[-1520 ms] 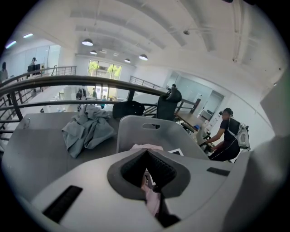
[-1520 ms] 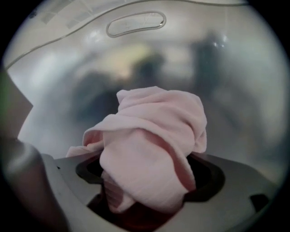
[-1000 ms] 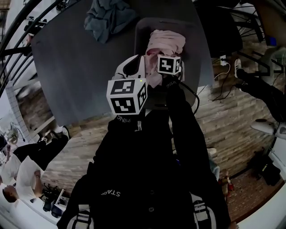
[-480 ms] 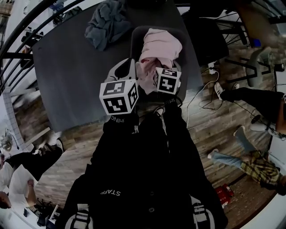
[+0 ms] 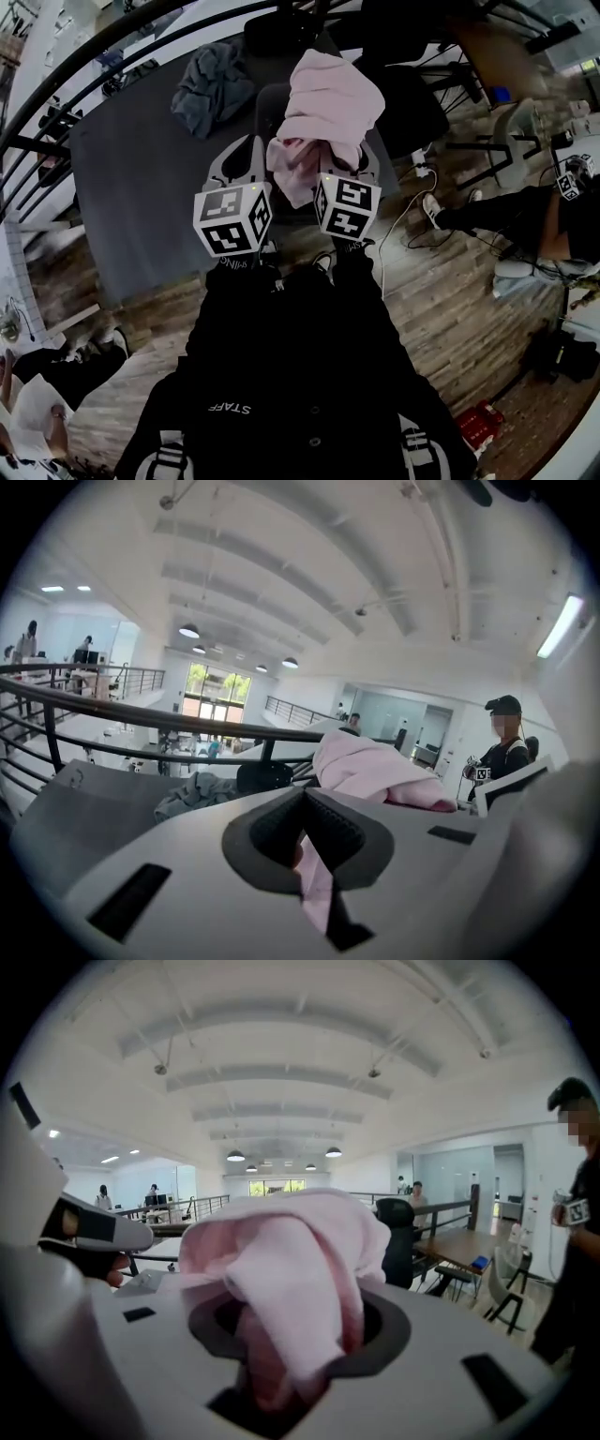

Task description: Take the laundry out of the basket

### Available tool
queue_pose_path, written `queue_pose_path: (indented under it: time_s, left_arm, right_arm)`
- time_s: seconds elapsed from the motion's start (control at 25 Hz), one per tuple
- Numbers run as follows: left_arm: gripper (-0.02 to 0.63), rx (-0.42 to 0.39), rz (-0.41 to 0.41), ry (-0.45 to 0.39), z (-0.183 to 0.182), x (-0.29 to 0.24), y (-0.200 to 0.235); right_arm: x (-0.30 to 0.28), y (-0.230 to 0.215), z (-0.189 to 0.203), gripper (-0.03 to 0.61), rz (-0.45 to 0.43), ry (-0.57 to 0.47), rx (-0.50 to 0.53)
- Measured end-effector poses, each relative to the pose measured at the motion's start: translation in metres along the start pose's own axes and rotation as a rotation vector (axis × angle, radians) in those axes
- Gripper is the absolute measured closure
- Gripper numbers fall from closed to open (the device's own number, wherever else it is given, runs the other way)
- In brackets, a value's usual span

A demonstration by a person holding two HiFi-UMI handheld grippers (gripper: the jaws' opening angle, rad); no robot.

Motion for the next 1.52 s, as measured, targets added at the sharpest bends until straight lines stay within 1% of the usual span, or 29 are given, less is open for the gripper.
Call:
queue_pose_path:
  time_s: [0.24, 0.4, 0.56, 0.88, 1.04, 1.24, 1.52]
  left_arm:
    - [0.612, -0.05, 0.017, -0.1, -0.03, 0.013, -0.02]
    - [0.612, -0.077, 0.027, -0.145, -0.048, 0.013, -0.034]
    - [0.612, -0.105, 0.044, -0.196, -0.062, 0.014, -0.046]
    - [0.612, -0.183, 0.078, -0.316, -0.085, 0.018, -0.062]
    - [0.612, -0.204, 0.097, -0.374, -0.094, 0.017, -0.07]
    - [0.612, -0.212, 0.113, -0.417, -0.104, 0.017, -0.079]
    - [0.612, -0.22, 0.118, -0.439, -0.11, 0.017, -0.084]
  right_arm:
    - [0.035, -0.01, -0.045, 0.382, 0.002, -0.124, 0.008]
    - [0.05, -0.019, -0.075, 0.382, -0.009, -0.207, 0.023]
    - [0.06, -0.023, -0.096, 0.38, -0.014, -0.269, 0.047]
    - [0.073, -0.032, -0.121, 0.379, -0.016, -0.383, 0.061]
    - [0.076, -0.037, -0.132, 0.377, -0.017, -0.429, 0.083]
    - [0.079, -0.04, -0.145, 0.377, -0.018, -0.481, 0.09]
    - [0.08, -0.04, -0.154, 0.376, -0.021, -0.521, 0.092]
Point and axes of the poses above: the fingertips, and each gripper's own axes: x backward along the fingers, y to its left, z out of its underside, the point moved 10 cm from there along x, backward along the fingers, and after that the axes turned 13 degrees about -y, right-handed, at the moved point
